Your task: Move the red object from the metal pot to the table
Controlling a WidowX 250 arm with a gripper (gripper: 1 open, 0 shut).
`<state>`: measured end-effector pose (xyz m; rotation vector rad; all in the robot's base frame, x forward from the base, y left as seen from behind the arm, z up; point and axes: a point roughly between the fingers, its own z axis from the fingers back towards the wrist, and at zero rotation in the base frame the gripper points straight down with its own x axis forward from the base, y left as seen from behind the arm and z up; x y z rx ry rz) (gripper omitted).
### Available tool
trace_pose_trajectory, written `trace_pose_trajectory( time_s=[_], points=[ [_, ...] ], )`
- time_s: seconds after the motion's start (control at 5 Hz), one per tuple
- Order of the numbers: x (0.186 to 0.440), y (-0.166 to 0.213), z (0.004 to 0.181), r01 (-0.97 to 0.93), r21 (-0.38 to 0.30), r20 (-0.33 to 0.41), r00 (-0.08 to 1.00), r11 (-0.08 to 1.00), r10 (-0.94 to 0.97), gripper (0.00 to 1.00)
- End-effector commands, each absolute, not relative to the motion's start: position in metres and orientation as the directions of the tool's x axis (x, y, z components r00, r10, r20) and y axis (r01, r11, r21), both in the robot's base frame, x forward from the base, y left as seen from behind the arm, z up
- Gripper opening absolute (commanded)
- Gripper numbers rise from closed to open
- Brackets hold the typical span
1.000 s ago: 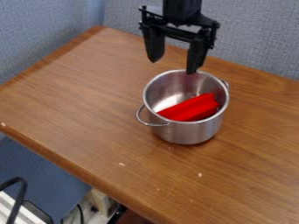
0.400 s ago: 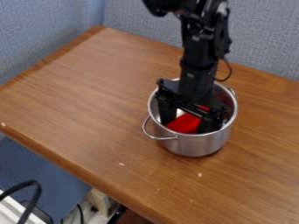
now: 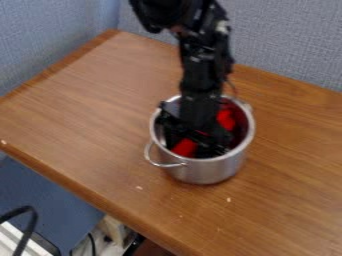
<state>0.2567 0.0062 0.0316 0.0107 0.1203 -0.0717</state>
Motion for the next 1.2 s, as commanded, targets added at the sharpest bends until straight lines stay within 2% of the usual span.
trace_pose_trajectory(
  time_s=[0.0,0.2,0.4,0.6,1.0],
  points=[
    [0.265,0.033,0.057,0.006,0.006,-0.043,0.999,1.000,-0.006,1.00],
    [0.271,0.052,0.062,-0.004,-0.004,-0.015,1.000,1.000,0.004,1.00],
    [0.276,0.065,0.061,0.021,0.002,-0.003,1.000,1.000,-0.021,0.00],
    [0.279,0.060,0.052,0.022,0.006,0.007,1.000,1.000,-0.022,0.00],
    [0.282,0.049,0.046,0.008,-0.014,0.029,1.000,1.000,-0.007,0.00]
  ],
)
